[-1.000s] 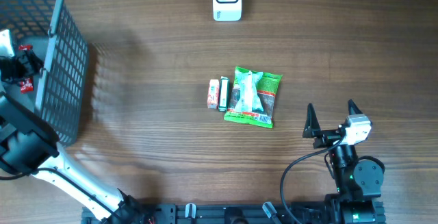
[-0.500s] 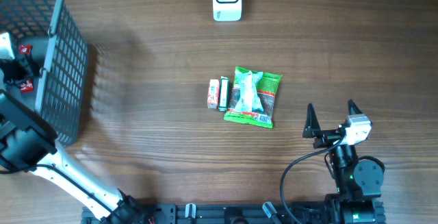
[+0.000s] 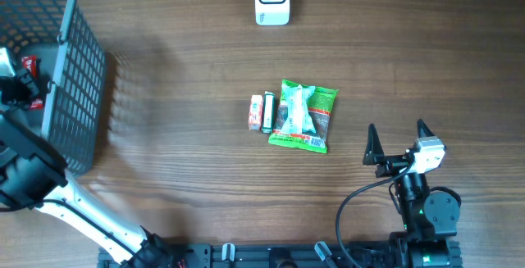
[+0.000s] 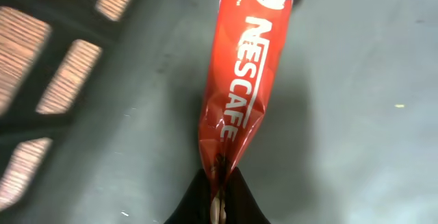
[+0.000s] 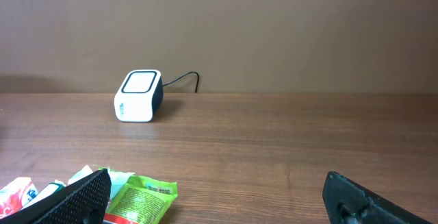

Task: Scan the item barcode
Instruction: 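Grasp the red Nescafe sachet with the left gripper and lift it out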

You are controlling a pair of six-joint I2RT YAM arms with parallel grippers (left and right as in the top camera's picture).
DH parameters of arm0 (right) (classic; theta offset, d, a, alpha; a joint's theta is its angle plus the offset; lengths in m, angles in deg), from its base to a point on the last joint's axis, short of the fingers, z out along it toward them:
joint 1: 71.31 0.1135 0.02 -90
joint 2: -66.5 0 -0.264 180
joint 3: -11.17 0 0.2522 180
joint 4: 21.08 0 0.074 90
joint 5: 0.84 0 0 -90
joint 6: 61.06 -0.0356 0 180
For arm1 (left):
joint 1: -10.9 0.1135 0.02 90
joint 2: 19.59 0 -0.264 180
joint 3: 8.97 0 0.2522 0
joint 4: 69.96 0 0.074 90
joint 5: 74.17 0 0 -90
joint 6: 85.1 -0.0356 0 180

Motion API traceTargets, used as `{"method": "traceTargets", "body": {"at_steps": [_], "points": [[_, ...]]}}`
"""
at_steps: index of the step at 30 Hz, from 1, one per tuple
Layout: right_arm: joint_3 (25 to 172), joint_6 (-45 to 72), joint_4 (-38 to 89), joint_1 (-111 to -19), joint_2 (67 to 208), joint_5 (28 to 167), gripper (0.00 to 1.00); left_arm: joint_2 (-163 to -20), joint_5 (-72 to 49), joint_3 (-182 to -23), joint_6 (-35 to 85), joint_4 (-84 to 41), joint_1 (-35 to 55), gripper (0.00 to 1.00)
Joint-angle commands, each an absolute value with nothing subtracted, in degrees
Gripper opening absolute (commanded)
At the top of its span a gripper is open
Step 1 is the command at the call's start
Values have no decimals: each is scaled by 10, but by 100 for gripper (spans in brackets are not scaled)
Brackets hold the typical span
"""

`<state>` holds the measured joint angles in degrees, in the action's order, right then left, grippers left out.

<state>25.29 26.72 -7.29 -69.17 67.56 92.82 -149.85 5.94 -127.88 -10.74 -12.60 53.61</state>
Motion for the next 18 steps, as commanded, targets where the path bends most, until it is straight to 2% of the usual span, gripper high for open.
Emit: {"method": "traceTargets", "body": {"at_steps": [1, 8, 12, 16, 18], "points": [[252, 274, -74, -695, 674, 935, 100, -1372, 50, -1273, -36, -132, 504, 4], [252, 274, -74, -695, 674, 935, 100, -1120, 93, -1273, 92, -113, 450, 4], [252, 274, -74, -695, 674, 935, 100, -1030, 75, -1273, 160, -16, 408, 4], [252, 274, -74, -695, 674, 935, 100, -989, -30, -1273, 161, 109, 329, 4], [252, 274, -74, -695, 674, 935, 100, -994, -41, -1263, 158, 165, 291, 4]]}}
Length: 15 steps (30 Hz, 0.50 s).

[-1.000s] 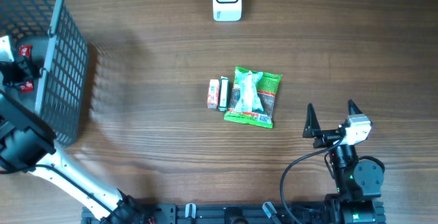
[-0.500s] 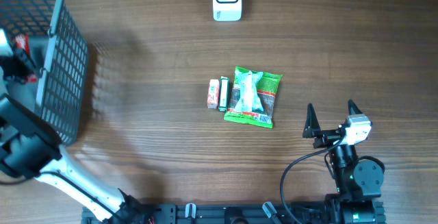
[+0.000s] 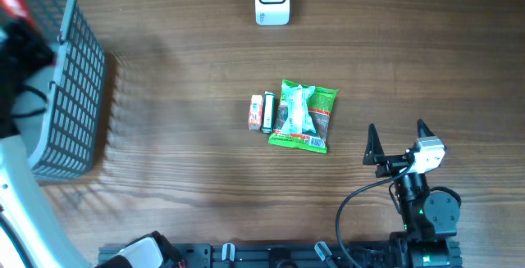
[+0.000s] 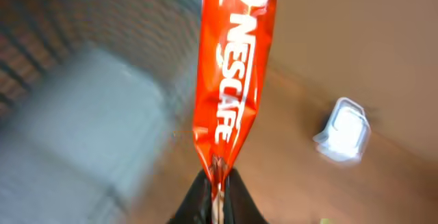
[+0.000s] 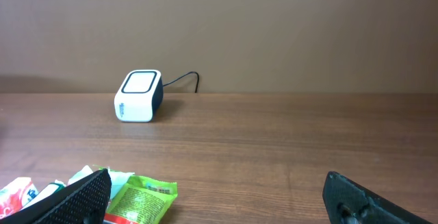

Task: Scan the item barcode
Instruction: 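Grasp the red Nescafe sachet with the left gripper and lift it out, then carry the sachet with the left gripper toward the items on the table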

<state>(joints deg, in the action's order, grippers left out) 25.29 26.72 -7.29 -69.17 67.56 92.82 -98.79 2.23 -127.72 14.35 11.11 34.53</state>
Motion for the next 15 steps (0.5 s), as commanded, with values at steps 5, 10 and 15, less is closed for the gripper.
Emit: {"method": "traceTargets", "body": {"at_steps": [5, 10, 15], "points": [[252, 274, -74, -695, 674, 935, 100, -1005, -41, -1120, 141, 209, 172, 4], [252, 274, -74, -695, 674, 935, 100, -1011, -68, -951, 143, 116, 116, 4], [252, 274, -74, -695, 674, 935, 100, -1029, -112, -834, 176, 7, 102, 4]]}}
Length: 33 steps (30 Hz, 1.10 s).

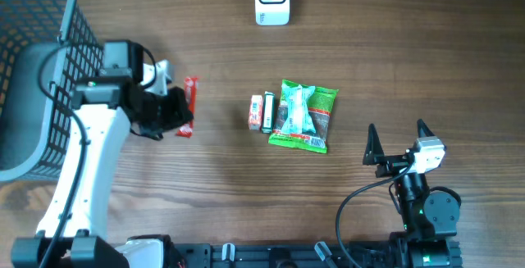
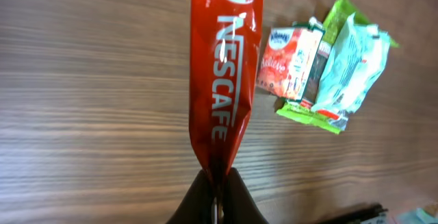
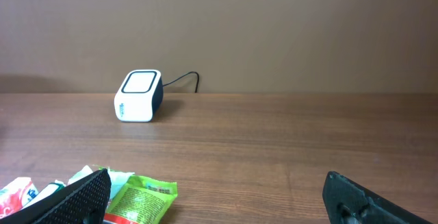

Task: Scan the item barcode
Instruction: 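Carry the sachet with the left gripper toward the items on the table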

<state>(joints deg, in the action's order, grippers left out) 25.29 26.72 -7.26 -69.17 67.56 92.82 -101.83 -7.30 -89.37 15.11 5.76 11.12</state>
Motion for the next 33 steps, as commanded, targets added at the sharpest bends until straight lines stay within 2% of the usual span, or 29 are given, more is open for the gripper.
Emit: {"method": "traceTargets", "body": {"at_steps": [1, 5, 9, 13, 15, 18, 23, 27, 33], "points": [[252, 274, -74, -695, 674, 935, 100, -1032, -112, -817, 178, -11, 98, 4], [252, 274, -74, -695, 674, 935, 100, -1040, -100, -779, 178, -52, 73, 4], [252, 274, -74, -695, 674, 935, 100, -1040, 17, -779, 224, -60, 31, 4], [252, 274, -74, -695, 674, 935, 100, -1040, 157, -779, 254, -90, -45, 4], [252, 274, -74, -695, 674, 935, 100, -1043, 286, -779, 276, -113, -104, 4], [252, 274, -74, -695, 674, 935, 100, -1058, 380, -779, 277, -125, -160, 4], [252, 274, -74, -695, 674, 935, 100, -1118, 460, -779, 277, -135, -216, 4], [252, 274, -74, -695, 674, 935, 100, -1172, 567, -779, 243, -135, -222, 4], [252, 274, -75, -695, 674, 935, 100, -1179, 531, -779, 236, -154, -222, 4]]}}
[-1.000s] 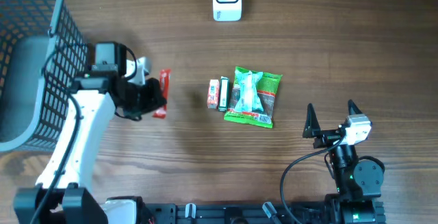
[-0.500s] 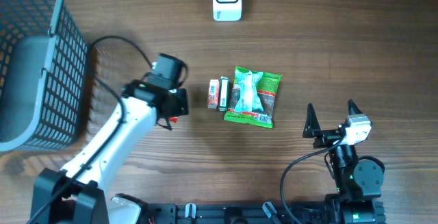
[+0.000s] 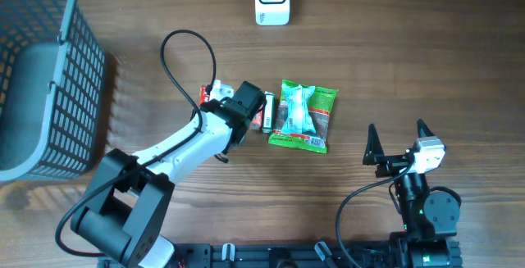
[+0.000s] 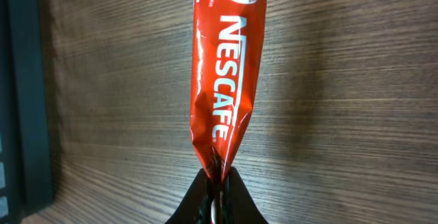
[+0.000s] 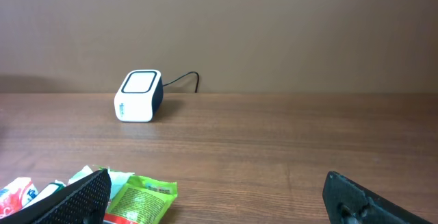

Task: Scan the item barcode
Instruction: 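Carry the sachet with the left gripper toward the items on the table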

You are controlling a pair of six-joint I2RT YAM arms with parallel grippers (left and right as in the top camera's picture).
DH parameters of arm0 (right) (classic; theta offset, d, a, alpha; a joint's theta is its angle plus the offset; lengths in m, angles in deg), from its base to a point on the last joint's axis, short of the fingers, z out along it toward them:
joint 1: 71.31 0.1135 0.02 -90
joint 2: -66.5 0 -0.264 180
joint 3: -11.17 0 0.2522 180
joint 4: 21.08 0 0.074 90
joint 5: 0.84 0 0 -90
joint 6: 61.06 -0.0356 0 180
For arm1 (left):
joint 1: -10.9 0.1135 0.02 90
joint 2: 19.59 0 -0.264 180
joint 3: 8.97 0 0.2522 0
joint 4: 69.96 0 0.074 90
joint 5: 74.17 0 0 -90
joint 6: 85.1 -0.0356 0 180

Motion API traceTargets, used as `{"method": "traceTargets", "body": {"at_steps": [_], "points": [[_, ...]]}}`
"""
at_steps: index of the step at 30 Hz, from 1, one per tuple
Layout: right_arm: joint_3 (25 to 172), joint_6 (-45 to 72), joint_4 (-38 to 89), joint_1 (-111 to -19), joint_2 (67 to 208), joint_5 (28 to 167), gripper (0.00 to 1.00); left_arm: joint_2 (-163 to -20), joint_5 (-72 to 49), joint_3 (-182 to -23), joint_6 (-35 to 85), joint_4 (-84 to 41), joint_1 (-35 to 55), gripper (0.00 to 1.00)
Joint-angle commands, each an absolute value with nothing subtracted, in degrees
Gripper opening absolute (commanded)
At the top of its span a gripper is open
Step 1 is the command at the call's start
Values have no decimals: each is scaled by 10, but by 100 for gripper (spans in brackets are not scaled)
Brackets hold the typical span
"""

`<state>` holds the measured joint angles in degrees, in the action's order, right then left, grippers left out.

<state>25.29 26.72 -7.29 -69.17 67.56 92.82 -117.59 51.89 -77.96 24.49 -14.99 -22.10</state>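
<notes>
A red Nescafe sachet (image 4: pixel 222 80) hangs over the wooden table with my left gripper (image 4: pixel 217 183) shut on its bottom end. From above, the sachet (image 3: pixel 206 96) shows just left of the left gripper (image 3: pixel 216 97), close to the packets at the table's middle. The white barcode scanner stands at the far edge, its window facing up, also in view as the scanner (image 5: pixel 139 87). My right gripper (image 3: pixel 398 139) rests open at the front right, nothing between its fingers (image 5: pixel 82 195).
A green snack packet (image 3: pixel 303 116) and small packs (image 3: pixel 256 114) lie at the middle, beside the left gripper. A dark mesh basket (image 3: pixel 49 71) fills the far left. A black cable (image 3: pixel 176 43) loops over the table behind the left arm.
My left gripper, still shut on the sachet, has moved right from beside the basket to the small packs at the table's middle. The right arm has not moved.
My left gripper was shut on the red sachet low inside the basket. It then held the sachet up above the basket, then over the table just right of it. Now the sachet is at the packets in the middle.
</notes>
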Motion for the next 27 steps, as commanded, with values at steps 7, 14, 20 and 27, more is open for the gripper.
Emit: {"method": "traceTargets", "body": {"at_steps": [7, 14, 20, 27], "points": [[252, 274, -74, -695, 674, 935, 100, -1178, 479, -779, 233, -153, -222, 54], [252, 274, -75, -695, 674, 935, 100, -1133, 382, -869, 234, -94, -170, 63], [252, 274, -74, -695, 674, 935, 100, -1126, 146, -871, 264, -74, -24, 53], [252, 274, -74, -695, 674, 935, 100, -1132, 25, -775, 264, -122, 68, 36]]}}
